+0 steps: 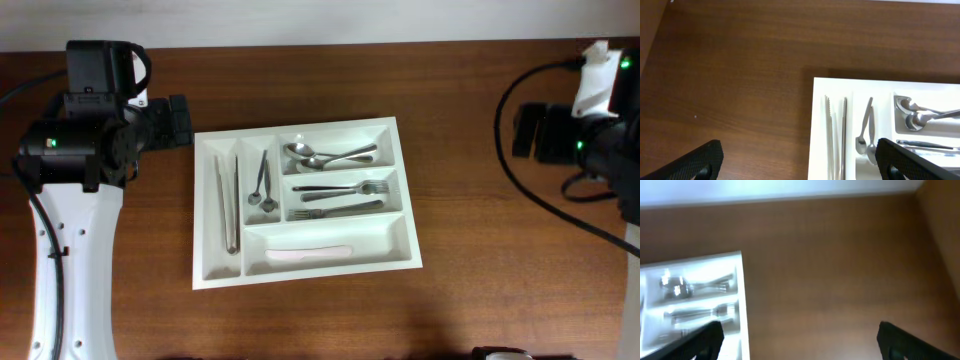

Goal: Pack container

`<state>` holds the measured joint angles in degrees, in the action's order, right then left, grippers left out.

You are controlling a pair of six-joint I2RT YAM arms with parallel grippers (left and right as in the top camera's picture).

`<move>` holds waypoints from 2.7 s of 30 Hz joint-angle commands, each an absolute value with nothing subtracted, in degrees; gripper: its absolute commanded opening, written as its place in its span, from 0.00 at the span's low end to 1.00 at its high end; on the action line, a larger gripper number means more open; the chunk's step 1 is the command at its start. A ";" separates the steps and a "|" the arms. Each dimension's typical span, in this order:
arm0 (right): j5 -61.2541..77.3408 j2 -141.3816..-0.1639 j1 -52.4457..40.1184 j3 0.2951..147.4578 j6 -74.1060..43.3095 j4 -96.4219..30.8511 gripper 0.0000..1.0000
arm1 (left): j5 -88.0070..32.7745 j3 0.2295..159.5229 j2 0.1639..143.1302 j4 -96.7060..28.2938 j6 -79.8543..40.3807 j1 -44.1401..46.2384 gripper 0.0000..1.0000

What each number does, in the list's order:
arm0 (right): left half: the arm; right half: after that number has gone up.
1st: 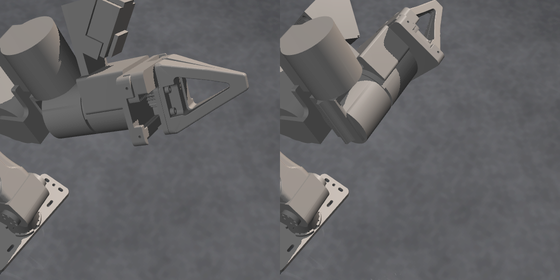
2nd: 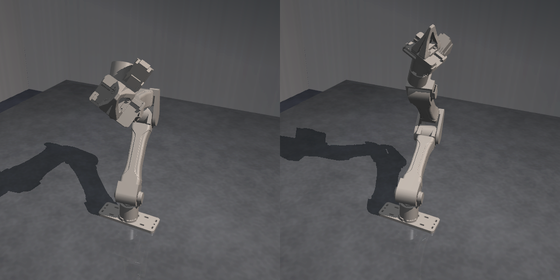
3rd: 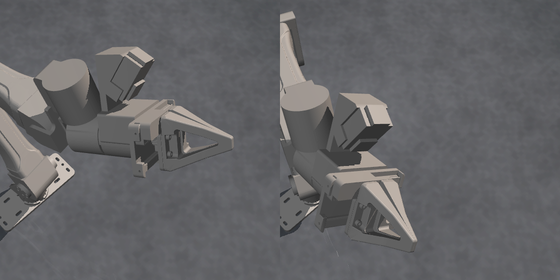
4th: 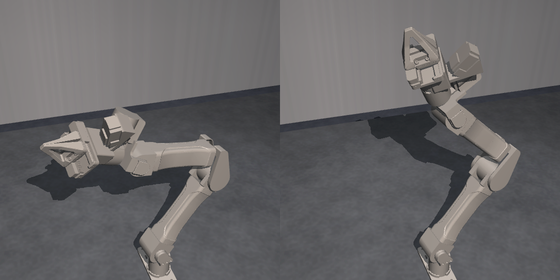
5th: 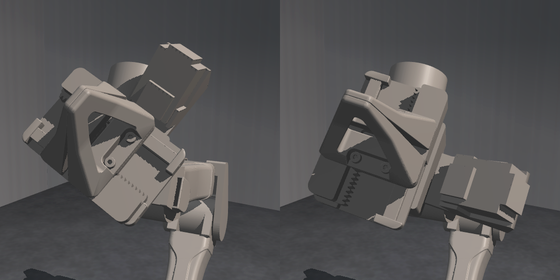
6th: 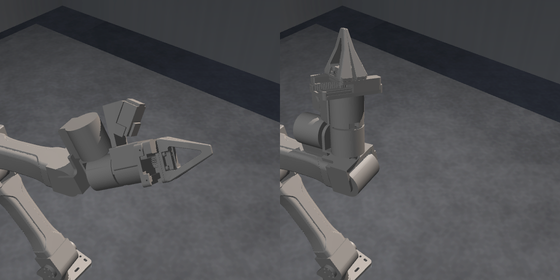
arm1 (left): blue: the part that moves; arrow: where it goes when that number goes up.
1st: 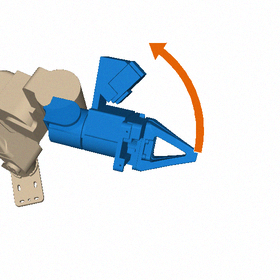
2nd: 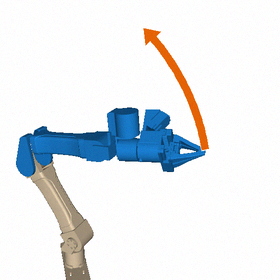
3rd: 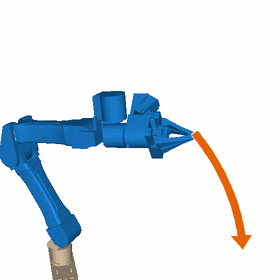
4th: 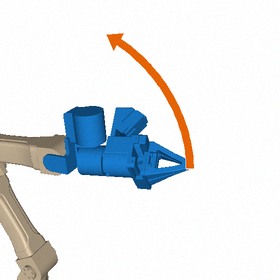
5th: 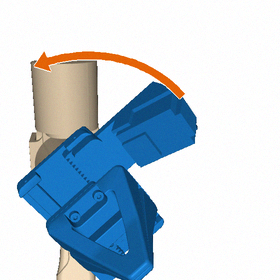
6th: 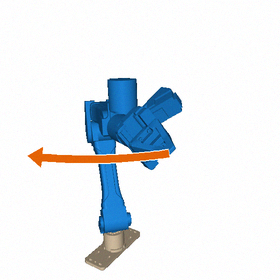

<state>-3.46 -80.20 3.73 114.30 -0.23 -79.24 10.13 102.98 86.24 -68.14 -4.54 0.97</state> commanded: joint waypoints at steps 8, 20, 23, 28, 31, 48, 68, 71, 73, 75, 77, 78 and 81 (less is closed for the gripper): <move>-2.57 -70.87 4.16 104.03 -0.93 -69.82 0.99 | 10.33 104.18 85.80 -68.23 -4.69 0.84 0.99; -4.01 -56.34 4.16 86.76 -0.89 -59.40 0.99 | 10.33 104.18 85.80 -68.23 -4.69 0.84 0.99; -4.78 -50.13 4.16 78.46 -0.91 -54.08 0.99 | 10.33 104.18 85.80 -68.23 -4.69 0.84 0.99; -4.97 -38.41 4.16 61.14 -0.91 -47.13 0.99 | 10.33 104.18 85.80 -68.23 -4.69 0.84 0.99; -4.93 -31.09 4.16 49.95 -0.95 -45.12 0.99 | 10.33 104.18 85.80 -68.23 -4.69 0.84 0.99; -2.55 -3.46 4.16 16.86 -0.95 -38.30 0.99 | 10.33 104.18 85.80 -68.23 -4.69 0.84 0.99; -2.55 -0.19 4.16 9.50 -0.95 -38.33 0.99 | 10.33 104.18 85.80 -68.23 -4.69 0.84 0.99; -2.55 -0.19 4.14 9.04 -0.93 -38.48 0.99 | 10.33 104.18 85.80 -68.23 -4.69 0.84 0.99; -2.55 -0.19 4.16 9.04 -0.93 -38.48 0.99 | 10.33 104.18 85.80 -68.23 -4.69 0.84 0.99; -2.55 -0.19 4.16 9.04 -0.93 -38.50 0.99 | 10.33 104.18 85.80 -68.23 -4.69 0.84 0.99; -2.55 -0.19 4.16 9.04 -0.93 -38.50 0.99 | 10.35 104.18 85.80 -68.23 -4.69 0.84 0.99; -2.55 -0.19 4.16 9.04 -0.93 -38.52 0.99 | 10.33 104.18 85.80 -68.23 -4.69 0.84 0.99; -2.55 -0.21 4.16 9.04 -0.93 -38.52 0.99 | 10.33 104.18 85.80 -68.23 -4.69 0.84 0.99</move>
